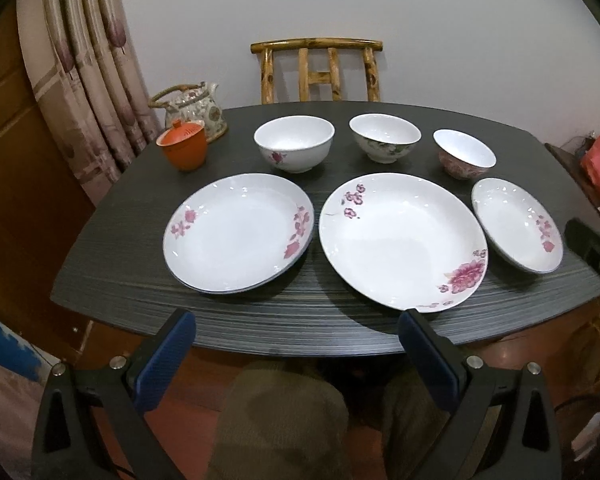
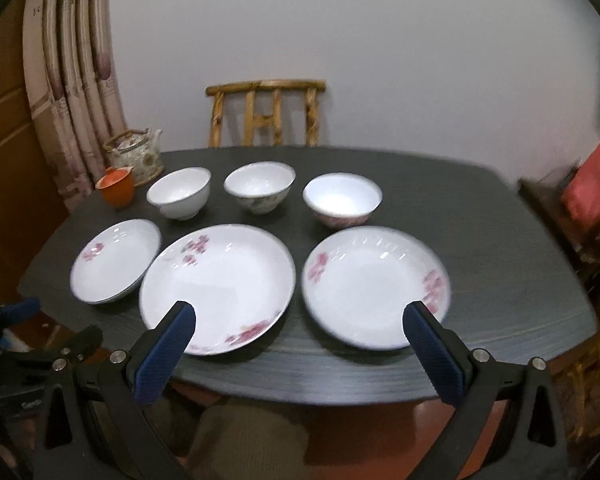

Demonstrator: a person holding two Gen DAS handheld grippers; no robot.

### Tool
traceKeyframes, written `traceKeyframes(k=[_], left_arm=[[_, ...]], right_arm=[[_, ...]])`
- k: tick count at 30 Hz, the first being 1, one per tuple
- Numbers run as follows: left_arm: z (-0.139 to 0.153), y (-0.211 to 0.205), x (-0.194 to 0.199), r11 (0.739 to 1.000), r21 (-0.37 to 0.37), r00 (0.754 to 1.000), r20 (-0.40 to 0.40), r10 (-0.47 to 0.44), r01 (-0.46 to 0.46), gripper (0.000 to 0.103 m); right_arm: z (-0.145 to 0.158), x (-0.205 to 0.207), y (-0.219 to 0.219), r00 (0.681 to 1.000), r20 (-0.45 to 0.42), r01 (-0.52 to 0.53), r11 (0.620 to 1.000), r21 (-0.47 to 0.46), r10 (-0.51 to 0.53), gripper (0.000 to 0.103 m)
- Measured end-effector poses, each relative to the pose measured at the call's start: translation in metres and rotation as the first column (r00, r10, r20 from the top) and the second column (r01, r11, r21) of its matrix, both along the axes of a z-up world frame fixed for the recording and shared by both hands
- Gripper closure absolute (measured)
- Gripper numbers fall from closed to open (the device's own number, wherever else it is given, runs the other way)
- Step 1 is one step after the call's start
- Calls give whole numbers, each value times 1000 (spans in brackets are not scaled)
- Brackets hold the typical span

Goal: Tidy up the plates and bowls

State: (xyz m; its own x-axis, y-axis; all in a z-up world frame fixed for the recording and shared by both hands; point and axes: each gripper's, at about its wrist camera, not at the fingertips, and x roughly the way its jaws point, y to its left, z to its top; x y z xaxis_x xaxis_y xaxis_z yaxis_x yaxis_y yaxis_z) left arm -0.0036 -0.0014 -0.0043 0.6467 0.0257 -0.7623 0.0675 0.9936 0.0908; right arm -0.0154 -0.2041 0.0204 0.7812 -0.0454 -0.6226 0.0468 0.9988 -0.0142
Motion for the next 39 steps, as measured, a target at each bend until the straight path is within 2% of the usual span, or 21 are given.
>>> traceKeyframes(k=[3,7,19,39], left_arm=[[0,1,1,1000,13,1000,4,3,-3,0],[-2,4,2,999,27,1000,-12,23,-23,0],[-4,7,3,1000,-18,999,-45,20,-21,0],[-11,4,7,1000,-12,997,-73,11,-12,0]], right_arm=[[3,-1,1,1000,17,4,1000,-21,-4,0],[1,4,-7,1000,-23,-3,998,56,4,0],[5,3,3,1000,-31,3,1000,-6,-3,0],[-10,8,-1,997,-80,5,999,34,-2,0]])
